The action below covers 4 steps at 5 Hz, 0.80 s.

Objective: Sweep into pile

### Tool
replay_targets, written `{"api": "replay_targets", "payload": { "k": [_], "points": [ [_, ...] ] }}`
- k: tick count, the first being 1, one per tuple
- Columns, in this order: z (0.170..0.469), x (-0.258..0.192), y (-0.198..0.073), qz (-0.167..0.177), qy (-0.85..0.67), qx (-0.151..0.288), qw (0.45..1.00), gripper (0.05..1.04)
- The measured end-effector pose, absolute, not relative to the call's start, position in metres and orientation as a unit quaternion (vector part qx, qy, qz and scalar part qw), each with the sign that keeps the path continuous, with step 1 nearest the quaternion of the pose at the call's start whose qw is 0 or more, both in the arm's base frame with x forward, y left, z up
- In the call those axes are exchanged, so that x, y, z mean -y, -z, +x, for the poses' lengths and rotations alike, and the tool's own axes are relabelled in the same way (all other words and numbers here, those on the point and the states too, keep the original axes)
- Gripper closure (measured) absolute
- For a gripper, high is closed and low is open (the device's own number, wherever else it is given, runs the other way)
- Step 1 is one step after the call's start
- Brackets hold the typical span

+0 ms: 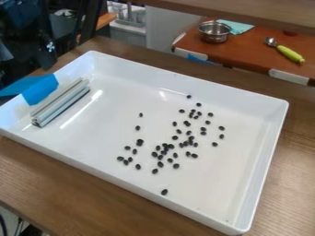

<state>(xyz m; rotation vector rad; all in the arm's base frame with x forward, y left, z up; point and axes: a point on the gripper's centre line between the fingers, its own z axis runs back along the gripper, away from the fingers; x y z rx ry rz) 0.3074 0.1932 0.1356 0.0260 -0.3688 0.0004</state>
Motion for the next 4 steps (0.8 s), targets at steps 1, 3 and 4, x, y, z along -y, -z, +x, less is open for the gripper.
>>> {"api": "replay_targets", "payload": {
  "k": [1, 3, 4],
  "points": [
    [0.302, -0.188, -0.116, -0.006, -0.006, 0.159, 0.987, 0.082],
    [0.303, -0.176, -0.1, -0.004, -0.013, 0.114, 0.993, 0.082],
    [0.305, -0.175, -0.095, 0.001, -0.021, 0.104, 0.994, 0.082]
  ]
}}
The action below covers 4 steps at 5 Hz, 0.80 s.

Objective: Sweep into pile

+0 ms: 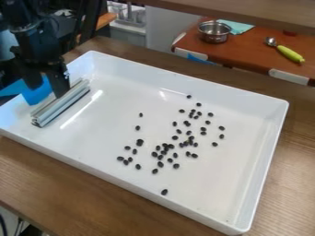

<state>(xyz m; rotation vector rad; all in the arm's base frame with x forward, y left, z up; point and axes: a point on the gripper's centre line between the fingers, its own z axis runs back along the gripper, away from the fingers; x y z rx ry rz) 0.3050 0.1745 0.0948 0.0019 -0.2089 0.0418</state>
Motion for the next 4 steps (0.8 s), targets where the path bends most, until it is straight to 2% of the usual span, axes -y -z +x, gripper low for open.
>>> {"api": "replay_targets", "payload": {
  "k": [4],
  "points": [
    [0.3167, -0.176, -0.0867, 0.025, -0.022, 0.12, 0.992, 0.082]
  ]
}}
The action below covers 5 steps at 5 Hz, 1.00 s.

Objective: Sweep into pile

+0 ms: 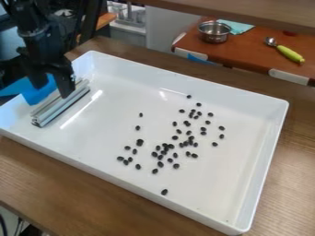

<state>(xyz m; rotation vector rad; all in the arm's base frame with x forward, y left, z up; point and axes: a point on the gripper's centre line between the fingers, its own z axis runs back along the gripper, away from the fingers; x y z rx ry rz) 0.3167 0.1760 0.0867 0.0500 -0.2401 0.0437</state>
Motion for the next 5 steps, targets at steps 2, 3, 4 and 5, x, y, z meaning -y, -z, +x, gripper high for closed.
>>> {"api": "replay_targets", "payload": {
  "k": [2, 3, 4, 5],
  "points": [
    [0.313, -0.175, -0.076, 0.025, -0.017, 0.106, 0.994, 0.133],
    [0.31, -0.173, -0.073, 0.021, -0.016, 0.102, 0.994, 0.424],
    [0.308, -0.168, -0.068, 0.019, -0.009, 0.097, 0.995, 0.713],
    [0.305, -0.164, -0.067, 0.018, -0.003, 0.102, 0.995, 0.741]
  ]
}}
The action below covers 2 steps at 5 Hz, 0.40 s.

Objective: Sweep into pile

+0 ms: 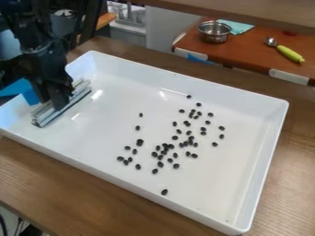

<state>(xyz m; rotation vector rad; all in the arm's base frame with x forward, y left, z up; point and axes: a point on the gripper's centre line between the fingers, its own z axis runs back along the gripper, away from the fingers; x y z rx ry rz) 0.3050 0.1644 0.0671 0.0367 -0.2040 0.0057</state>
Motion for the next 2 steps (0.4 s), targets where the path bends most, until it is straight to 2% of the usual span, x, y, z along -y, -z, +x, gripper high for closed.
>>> {"api": "replay_targets", "payload": {
  "k": [2],
  "points": [
    [0.3, -0.141, -0.067, 0.003, 0.017, 0.105, 0.994, 0.741]
  ]
}}
